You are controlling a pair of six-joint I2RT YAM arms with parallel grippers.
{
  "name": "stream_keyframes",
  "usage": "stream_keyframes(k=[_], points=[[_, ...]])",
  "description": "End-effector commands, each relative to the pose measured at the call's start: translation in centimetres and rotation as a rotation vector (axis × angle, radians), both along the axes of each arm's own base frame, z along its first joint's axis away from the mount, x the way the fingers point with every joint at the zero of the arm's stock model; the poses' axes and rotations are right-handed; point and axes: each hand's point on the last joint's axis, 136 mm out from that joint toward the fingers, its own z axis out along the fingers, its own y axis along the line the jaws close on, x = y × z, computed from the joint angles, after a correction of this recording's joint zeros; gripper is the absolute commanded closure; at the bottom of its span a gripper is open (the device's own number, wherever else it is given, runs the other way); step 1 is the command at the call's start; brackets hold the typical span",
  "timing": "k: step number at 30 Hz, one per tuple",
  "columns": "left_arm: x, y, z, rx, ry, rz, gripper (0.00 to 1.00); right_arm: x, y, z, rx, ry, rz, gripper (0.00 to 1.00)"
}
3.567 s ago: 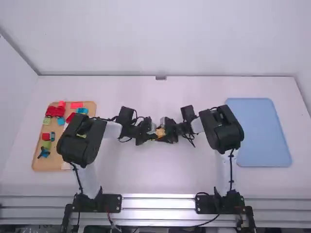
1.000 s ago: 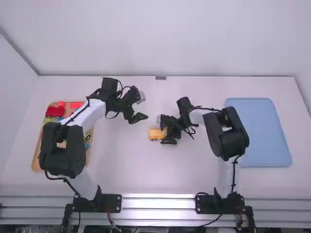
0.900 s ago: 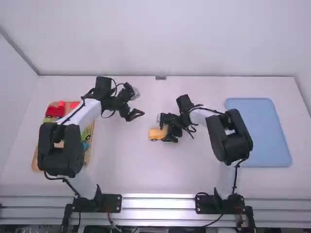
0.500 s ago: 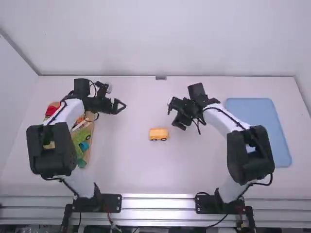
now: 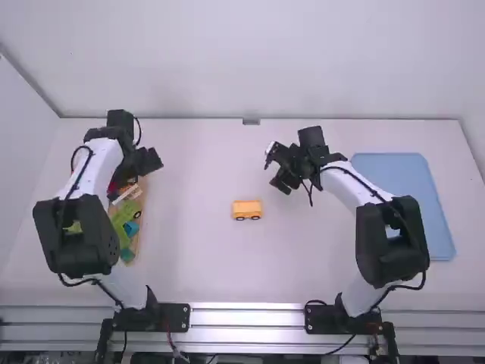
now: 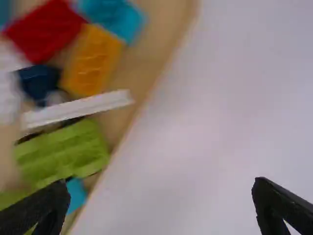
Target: Assemble lego blocks to make yellow taxi
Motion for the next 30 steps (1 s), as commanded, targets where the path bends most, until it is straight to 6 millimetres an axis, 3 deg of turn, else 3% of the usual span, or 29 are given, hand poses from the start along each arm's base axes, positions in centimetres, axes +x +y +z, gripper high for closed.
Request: stream_keyframes(k=[1, 6, 9, 12, 15, 19, 24, 30], points=[[-2.1, 5.4, 3.3, 0.288, -0.029, 0.363, 0.01, 0.6, 0.2, 0.9, 0.037, -0.001, -0.047, 0.01], [-6.5, 9.3, 5.9, 0.498, -0.02, 0.684, 0.01, 1.1, 0.4, 1.3, 0.043, -0.03, -0.042, 0.01], [-6.9, 10.4, 5.9, 0.481, -0.003, 0.683, 0.01, 1.2, 0.4, 1.4, 0.044, -0.034, -0.042, 0.02], [-5.4, 11.4, 5.1, 0.397, 0.014, 0.519, 0.01, 1.3, 0.4, 1.5, 0.043, -0.044, -0.036, 0.01], [-2.0, 11.9, 4.4, 0.26, -0.052, 0.223, 0.01, 1.6, 0.5, 1.7, 0.049, -0.059, -0.038, 0.01], [1.0, 11.4, 4.8, 0.184, -0.159, -0.015, 0.01, 1.8, 0.6, 1.9, 0.053, -0.071, -0.039, 0.01], [2.9, 9.7, 5.2, 0.155, -0.216, -0.216, 0.04, 1.9, 0.7, 2.0, 0.056, -0.078, -0.036, 0.01], [3.5, 8.7, 3.2, 0.106, -0.18, -0.32, 0.06, 1.6, 1.6, 2.1, 0.057, -0.082, -0.015, 0.01]])
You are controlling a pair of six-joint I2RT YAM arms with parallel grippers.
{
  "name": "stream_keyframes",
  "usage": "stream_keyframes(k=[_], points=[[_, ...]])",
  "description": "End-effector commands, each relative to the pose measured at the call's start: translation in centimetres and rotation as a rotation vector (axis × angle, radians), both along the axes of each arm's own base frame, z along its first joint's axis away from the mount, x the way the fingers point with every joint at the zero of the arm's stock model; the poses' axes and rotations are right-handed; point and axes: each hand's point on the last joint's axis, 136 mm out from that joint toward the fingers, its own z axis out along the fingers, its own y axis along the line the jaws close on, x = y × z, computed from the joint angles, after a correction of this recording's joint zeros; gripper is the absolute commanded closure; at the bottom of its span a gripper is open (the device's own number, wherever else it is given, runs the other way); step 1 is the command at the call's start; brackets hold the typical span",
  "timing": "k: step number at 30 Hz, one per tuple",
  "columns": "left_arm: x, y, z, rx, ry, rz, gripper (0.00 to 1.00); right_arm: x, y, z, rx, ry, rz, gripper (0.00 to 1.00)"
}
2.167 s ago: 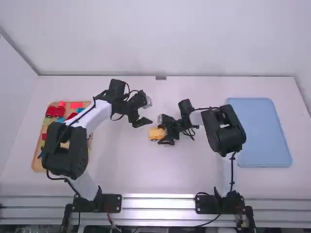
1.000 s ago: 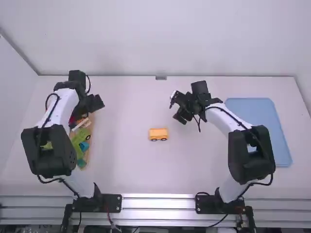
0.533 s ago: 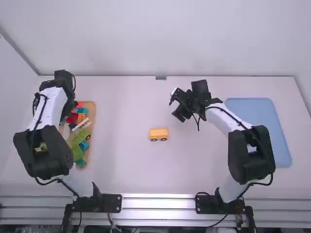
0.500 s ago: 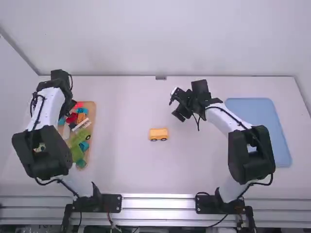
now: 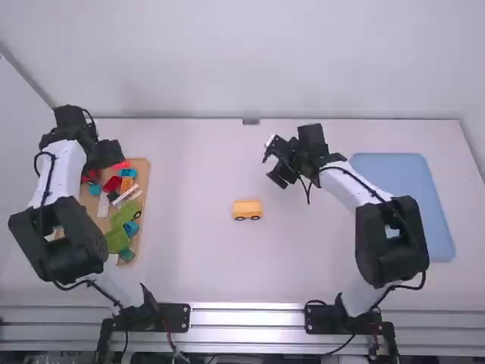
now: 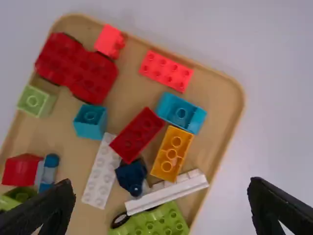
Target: Assemble lego blocks to make yellow taxi
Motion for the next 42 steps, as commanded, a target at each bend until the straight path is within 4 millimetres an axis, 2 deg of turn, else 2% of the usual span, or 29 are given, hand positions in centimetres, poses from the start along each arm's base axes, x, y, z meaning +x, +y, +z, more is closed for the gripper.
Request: stream_keyframes(k=[1, 4, 8, 12, 18, 25, 28, 29, 31, 32, 34, 36, 40, 42], points=[[0.9, -0.6, -0.7, -0.015, 0.017, -0.111, 0.04, 0.1, 0.8, 0.9, 0.011, -0.021, 0.016, 0.01], [0.7, -0.9, -2.4, -0.026, 0.07, -0.146, 0.03, 0.1, 1.3, 1.1, 0.016, -0.033, 0.025, 0.02], [0.5, -1.2, -4.5, -0.052, 0.145, -0.183, 0.07, 0.3, 1.5, 1.3, 0.019, -0.048, 0.03, 0.01], [0.2, -1.8, -5.5, -0.063, 0.204, -0.237, 0.07, 0.6, 1.6, 1.6, 0.031, -0.058, 0.024, 0.02], [0.4, -1.5, -5.9, -0.067, 0.21, -0.23, 0.01, 0.5, 1.6, 1.4, 0.027, -0.051, 0.024, 0.01], [0.3, -1.5, -5.8, -0.102, 0.198, -0.124, 0.01, 0.2, 1.5, 1.2, 0.022, -0.037, 0.023, 0.01], [-0.3, 0.1, -5.8, -0.05, 0.222, -0.029, 0.01, 0.2, 1.4, 1.1, 0.019, -0.034, 0.02, 0.01], [-0.7, 1.2, -5.7, -0.013, 0.229, 0.061, 0.01, 0.2, 1.3, 1.1, 0.018, -0.034, 0.019, 0.01], [-0.7, 1.8, -5.6, 0.008, 0.219, 0.114, 0.01, 0.2, 1.3, 1.1, 0.019, -0.035, 0.019, 0.01], [-0.6, 1.8, -5.6, 0.005, 0.215, 0.106, 0.01, 0.2, 1.3, 1.1, 0.019, -0.035, 0.019, 0.02], [0.9, -0.5, -6.0, -0.06, 0.172, -0.128, 0.01, 0.2, 1.3, 1.2, 0.019, -0.036, 0.019, 0.01], [1.5, -1.8, -6.2, -0.103, 0.144, -0.226, 0.01, 0.2, 1.4, 1.1, 0.019, -0.035, 0.02, 0.01], [1.2, -0.9, -7.6, -0.062, 0.185, -0.17, 0.0, 0.2, 1.3, 1.1, 0.019, -0.034, 0.018, 0.02], [0.7, -0.4, -8.6, -0.043, 0.218, -0.147, 0.04, 0.2, 1.3, 1.1, 0.018, -0.033, 0.018, 0.01]])
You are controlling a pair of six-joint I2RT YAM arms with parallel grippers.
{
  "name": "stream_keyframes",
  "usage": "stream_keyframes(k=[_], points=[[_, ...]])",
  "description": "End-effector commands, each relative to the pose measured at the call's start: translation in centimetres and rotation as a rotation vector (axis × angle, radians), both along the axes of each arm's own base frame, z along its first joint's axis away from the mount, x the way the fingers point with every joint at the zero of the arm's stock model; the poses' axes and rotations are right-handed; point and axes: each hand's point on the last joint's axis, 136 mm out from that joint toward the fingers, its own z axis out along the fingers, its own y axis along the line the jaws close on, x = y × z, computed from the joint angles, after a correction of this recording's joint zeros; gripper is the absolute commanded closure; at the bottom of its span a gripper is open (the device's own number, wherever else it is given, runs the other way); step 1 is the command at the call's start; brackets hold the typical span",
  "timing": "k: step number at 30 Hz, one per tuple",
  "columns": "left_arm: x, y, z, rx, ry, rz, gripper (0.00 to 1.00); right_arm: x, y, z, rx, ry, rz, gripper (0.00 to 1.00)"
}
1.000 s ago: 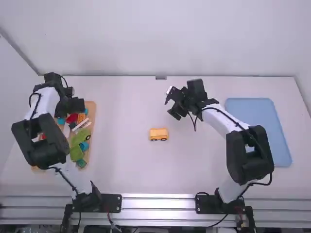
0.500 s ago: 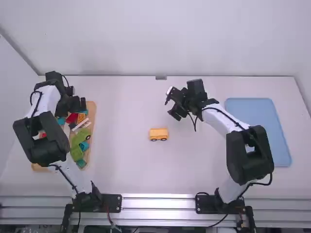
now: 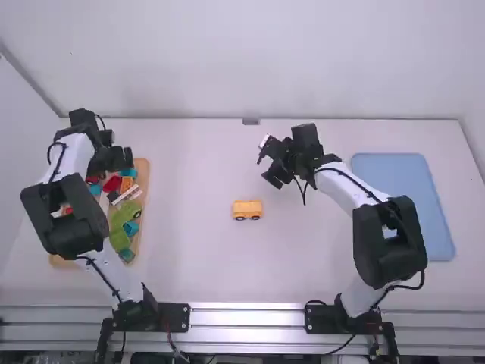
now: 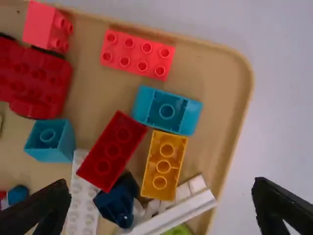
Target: Assemble lego blocks to make yellow taxi
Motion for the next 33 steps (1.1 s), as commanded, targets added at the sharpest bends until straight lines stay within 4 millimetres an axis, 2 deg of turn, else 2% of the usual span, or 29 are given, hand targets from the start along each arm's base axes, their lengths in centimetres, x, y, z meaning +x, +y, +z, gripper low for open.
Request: stream_keyframes(k=[1, 3, 5, 6, 7, 8, 16, 33], points=[[-1.6, -0.5, -3.0, -0.011, 0.094, -0.022, 0.1, 0.3, 0.0, 0.7, 0.008, -0.014, -0.004, 0.02], [-1.9, -0.6, -3.4, -0.016, 0.103, -0.021, 0.17, 0.4, 0.0, 0.8, 0.008, -0.015, -0.003, 0.01], [-2.1, -0.7, -3.9, -0.022, 0.104, -0.015, 0.34, 0.4, 0.0, 0.8, 0.008, -0.016, -0.003, 0.02], [-2.1, -0.8, -3.9, -0.024, 0.104, -0.016, 0.37, 0.4, 0.0, 0.8, 0.008, -0.016, -0.004, 0.02], [-2.2, -1.0, -4.0, -0.033, 0.108, -0.018, 0.44, 0.4, 0.0, 0.8, 0.009, -0.017, -0.005, 0.02], [-2.3, -1.2, -4.1, -0.047, 0.111, -0.022, 0.46, 0.4, 0.0, 0.8, 0.009, -0.016, -0.004, 0.02], [-2.8, -1.5, -6.1, -0.046, 0.105, -0.022, 0.5, 0.3, 0.1, 0.8, 0.009, -0.015, -0.002, 0.02], [-3.4, -1.7, -8.5, -0.036, 0.089, -0.029, 0.55, 0.2, 0.1, 0.7, 0.01, -0.011, -0.001, 0.02]])
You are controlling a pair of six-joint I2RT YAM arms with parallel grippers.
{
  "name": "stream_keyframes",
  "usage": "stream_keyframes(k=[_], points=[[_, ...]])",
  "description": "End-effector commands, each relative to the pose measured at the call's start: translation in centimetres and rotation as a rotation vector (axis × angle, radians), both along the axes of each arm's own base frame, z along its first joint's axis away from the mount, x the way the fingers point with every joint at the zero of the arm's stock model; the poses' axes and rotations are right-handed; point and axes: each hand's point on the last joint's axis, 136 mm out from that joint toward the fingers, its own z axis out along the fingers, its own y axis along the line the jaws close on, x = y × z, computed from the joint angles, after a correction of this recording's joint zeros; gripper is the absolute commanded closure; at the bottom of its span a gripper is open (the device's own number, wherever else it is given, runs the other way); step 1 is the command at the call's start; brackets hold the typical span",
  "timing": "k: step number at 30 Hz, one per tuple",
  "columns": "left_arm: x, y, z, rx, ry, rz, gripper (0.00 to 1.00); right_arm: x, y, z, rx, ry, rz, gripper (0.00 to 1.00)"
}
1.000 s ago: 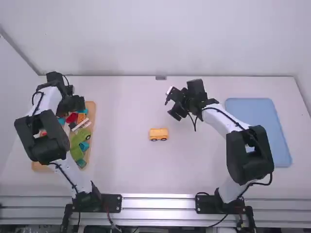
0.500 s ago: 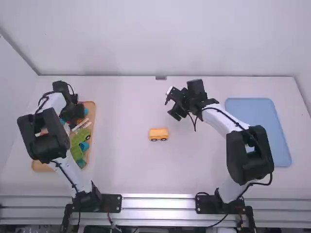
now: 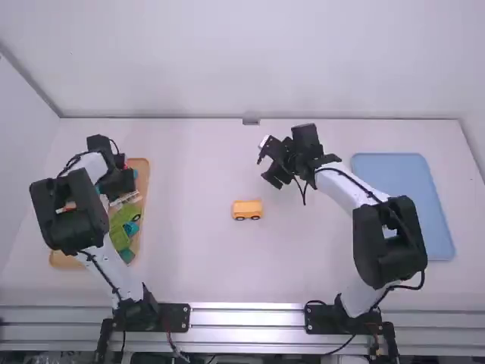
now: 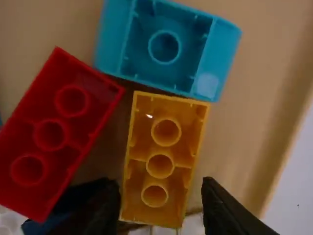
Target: Assemble lego blocks to make yellow taxi
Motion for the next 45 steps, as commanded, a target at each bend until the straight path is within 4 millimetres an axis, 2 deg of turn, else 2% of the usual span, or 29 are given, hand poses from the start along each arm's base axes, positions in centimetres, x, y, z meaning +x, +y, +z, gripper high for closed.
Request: stream_keyframes(k=[1, 7, 9, 14, 16, 18, 23, 25, 26, 28, 31, 33, 34, 35, 36, 38, 39, 40, 42, 44, 45], points=[[-0.3, -0.3, -0.7, -0.012, 0.008, -0.007, 0.55, 0.3, 0.1, 0.8, 0.012, -0.012, -0.002, 0.01], [-0.2, -0.3, -1.2, -0.003, -0.011, -0.01, 0.61, 0.3, 0.1, 0.8, 0.028, 0.002, -0.026, 0.01], [-0.2, -0.4, -1.4, -0.003, -0.012, -0.012, 0.67, 0.3, 0.0, 0.7, 0.028, 0.009, -0.03, 0.01], [-0.2, -0.1, -1.3, 0.001, -0.013, -0.005, 0.69, 0.3, 0.0, 0.7, 0.028, 0.009, -0.029, 0.01], [-0.1, 0.1, -1.1, 0.002, -0.017, -0.001, 0.75, 0.3, 0.1, 0.7, 0.029, 0.008, -0.028, 0.01], [0.2, 0.2, -0.7, 0.002, -0.021, 0.004, 0.76, 0.3, 0.1, 0.8, 0.031, 0.003, -0.028, 0.01], [0.9, -0.1, 2.5, 0.008, -0.041, -0.008, 0.76, 1.0, 0.8, 1.7, 0.087, -0.007, -0.067, 0.01], [1.5, -0.6, 4.7, 0.029, -0.093, -0.024, 0.8, 1.8, 1.7, 3.0, 0.181, -0.008, -0.115, 0.01], [1.7, -1.2, 6.0, 0.042, -0.125, -0.039, 0.82, 1.9, 2.5, 3.8, 0.247, -0.006, -0.092, 0.01], [1.6, -1.9, 7.4, 0.056, -0.155, -0.06, 0.83, 1.6, 3.7, 4.6, 0.308, -0.007, -0.038, 0.02], [1.6, -5.0, 10.3, 0.073, -0.253, -0.153, 0.84, 1.0, 5.6, 5.8, 0.404, -0.018, 0.079, 0.01], [1.9, -7.9, 11.8, 0.051, -0.335, -0.281, 0.83, 0.9, 6.3, 6.3, 0.461, -0.013, 0.117, 0.01], [1.9, -10.6, 12.9, 0.016, -0.418, -0.4, 0.8, 1.0, 6.6, 7.0, 0.515, -0.002, 0.138, 0.01], [1.9, -11.8, 13.4, 0.0, -0.454, -0.452, 0.79, 0.9, 6.8, 7.3, 0.536, 0.004, 0.153, 0.01], [1.7, -14.0, 14.1, -0.031, -0.512, -0.54, 0.8, 0.7, 7.2, 7.8, 0.578, 0.015, 0.196, 0.01], [1.0, -18.1, 15.6, -0.094, -0.629, -0.692, 0.81, -0.1, 8.4, 9.1, 0.667, 0.045, 0.326, 0.01], [0.8, -19.0, 16.0, -0.106, -0.657, -0.725, 0.81, -0.3, 8.7, 9.3, 0.684, 0.05, 0.359, 0.01], [0.4, -21.2, 16.8, -0.142, -0.729, -0.792, 0.81, -1.0, 9.4, 10.1, 0.741, 0.079, 0.468, 0.01], [0.0, -23.7, 17.6, -0.188, -0.814, -0.871, 0.8, -1.6, 9.9, 10.8, 0.794, 0.124, 0.565, 0.01], [-0.2, -25.1, 18.0, -0.217, -0.859, -0.919, 0.81, -2.1, 10.1, 11.2, 0.826, 0.157, 0.642, 0.02], [-0.4, -27.1, 18.5, -0.28, -0.926, -0.969, 0.81, -3.2, 10.4, 11.8, 0.866, 0.19, 0.782, 0.01]])
